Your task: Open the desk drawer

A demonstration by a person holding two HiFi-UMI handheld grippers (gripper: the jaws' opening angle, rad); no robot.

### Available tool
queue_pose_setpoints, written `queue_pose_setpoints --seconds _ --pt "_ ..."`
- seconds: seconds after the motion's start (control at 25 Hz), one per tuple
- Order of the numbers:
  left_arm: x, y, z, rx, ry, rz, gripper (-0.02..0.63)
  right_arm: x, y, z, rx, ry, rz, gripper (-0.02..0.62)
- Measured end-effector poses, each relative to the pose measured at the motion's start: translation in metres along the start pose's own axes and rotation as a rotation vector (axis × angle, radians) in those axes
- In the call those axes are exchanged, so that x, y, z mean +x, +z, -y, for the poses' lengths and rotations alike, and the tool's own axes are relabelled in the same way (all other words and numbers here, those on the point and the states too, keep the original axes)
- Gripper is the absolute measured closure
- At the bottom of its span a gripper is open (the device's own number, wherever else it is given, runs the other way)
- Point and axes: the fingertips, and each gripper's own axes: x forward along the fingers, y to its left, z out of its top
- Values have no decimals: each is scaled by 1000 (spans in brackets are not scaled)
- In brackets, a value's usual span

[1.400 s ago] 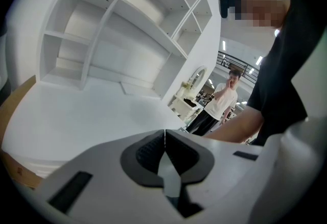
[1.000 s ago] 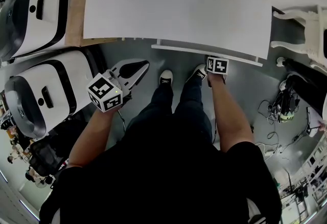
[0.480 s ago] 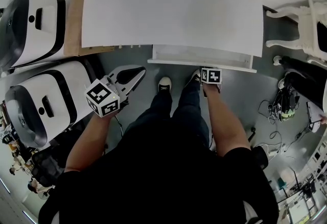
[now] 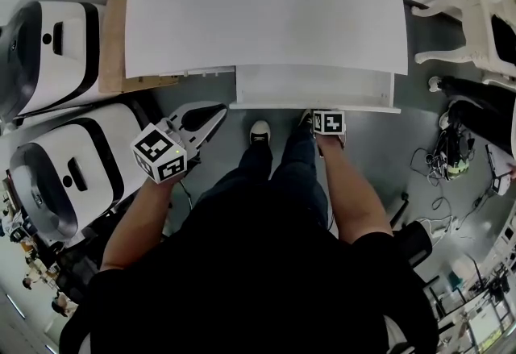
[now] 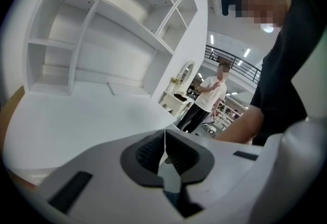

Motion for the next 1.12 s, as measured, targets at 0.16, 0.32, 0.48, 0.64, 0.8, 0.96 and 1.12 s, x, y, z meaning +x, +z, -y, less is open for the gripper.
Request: queue_pose_setpoints --seconds 0.16,0.32,0.48,0.64,0.8,0.96,1.12 --pt "0 -1 9 18 -19 -8 595 -3 -16 -2 5 -7 -8 508" --pt "-2 -3 15 31 -28 -15 595 -6 -31 -4 1 -8 -18 508" --pt "-1 -5 21 41 -40 -23 595 -9 -42 -5 3 -8 -17 508" --pt "-2 -8 28 54 -51 -27 595 -11 -56 -8 12 -16 -19 508" --pt "-4 -11 32 56 -57 -30 595 -14 -75 -11 11 -16 -34 508" --pt "-6 -14 34 61 -63 -36 595 -16 -90 -14 14 -17 -45 508" --pt "-3 -15 39 70 -79 -37 595 -18 -103 -16 16 -17 -54 508"
